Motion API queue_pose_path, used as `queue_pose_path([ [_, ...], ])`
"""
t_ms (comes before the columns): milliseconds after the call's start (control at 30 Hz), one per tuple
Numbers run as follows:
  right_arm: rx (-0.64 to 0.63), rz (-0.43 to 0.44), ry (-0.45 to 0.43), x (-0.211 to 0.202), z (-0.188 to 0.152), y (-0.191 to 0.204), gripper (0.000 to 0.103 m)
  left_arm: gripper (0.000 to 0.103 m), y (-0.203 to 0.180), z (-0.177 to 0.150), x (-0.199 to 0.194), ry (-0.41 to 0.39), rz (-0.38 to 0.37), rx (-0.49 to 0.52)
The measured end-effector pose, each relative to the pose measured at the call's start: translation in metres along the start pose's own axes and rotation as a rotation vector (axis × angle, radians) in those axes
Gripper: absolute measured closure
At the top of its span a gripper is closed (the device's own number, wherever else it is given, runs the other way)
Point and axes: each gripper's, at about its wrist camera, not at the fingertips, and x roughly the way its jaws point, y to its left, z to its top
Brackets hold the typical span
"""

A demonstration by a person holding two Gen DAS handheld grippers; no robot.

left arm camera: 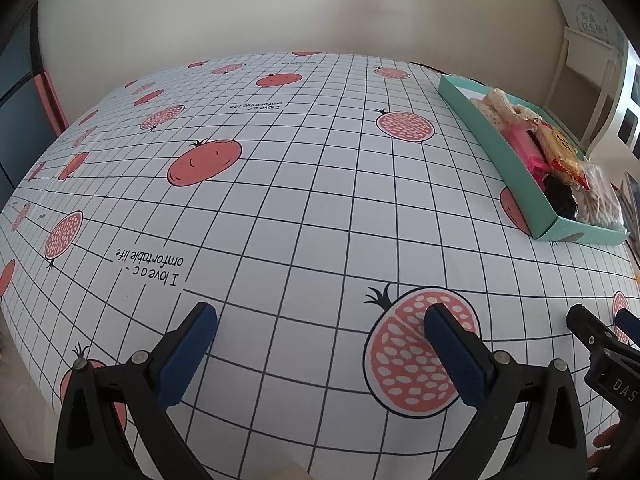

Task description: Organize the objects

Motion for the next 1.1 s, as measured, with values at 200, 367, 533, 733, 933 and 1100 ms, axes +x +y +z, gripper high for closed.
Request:
queue_pose_path([
  [200, 0.001, -0.001, -0.007, 0.0, -0.0001, -0.0001, 0.0, 0.0, 0.0002, -0.0005, -0.0005, 0.001, 0.006, -0.011],
  [367, 0.002, -0.003, -0.009, 0.0001, 0.0001, 0.0007, 0.0, 0.0, 0.0001, -0.001, -0.0011, 0.0, 0.008, -0.013],
  [533, 0.002, -0.003, -0.009, 0.0, -0.0002, 0.0009, 0.0, 0.0, -0.0003, -0.0011, -0.0014, 0.0, 0.009, -0.013],
  [733, 0.001, -0.003, -0.01, 0.0, -0.0005, 0.0008, 0.0, 0.0, -0.0001, -0.0012, -0.0016, 0.0, 0.008, -0.013],
  [933, 0.001, -0.003, -0.01, -0.0001, -0.0004, 0.0009, 0.0, 0.0, 0.0, -0.0012, -0.0019, 0.0, 0.008, -0.013],
  [1100, 0.001, -0.003, -0.01, -0.0003, -0.0005, 0.0008, 0.0, 0.0, -0.0001, -0.0013, -0.0021, 0.0, 0.008, -0.012],
])
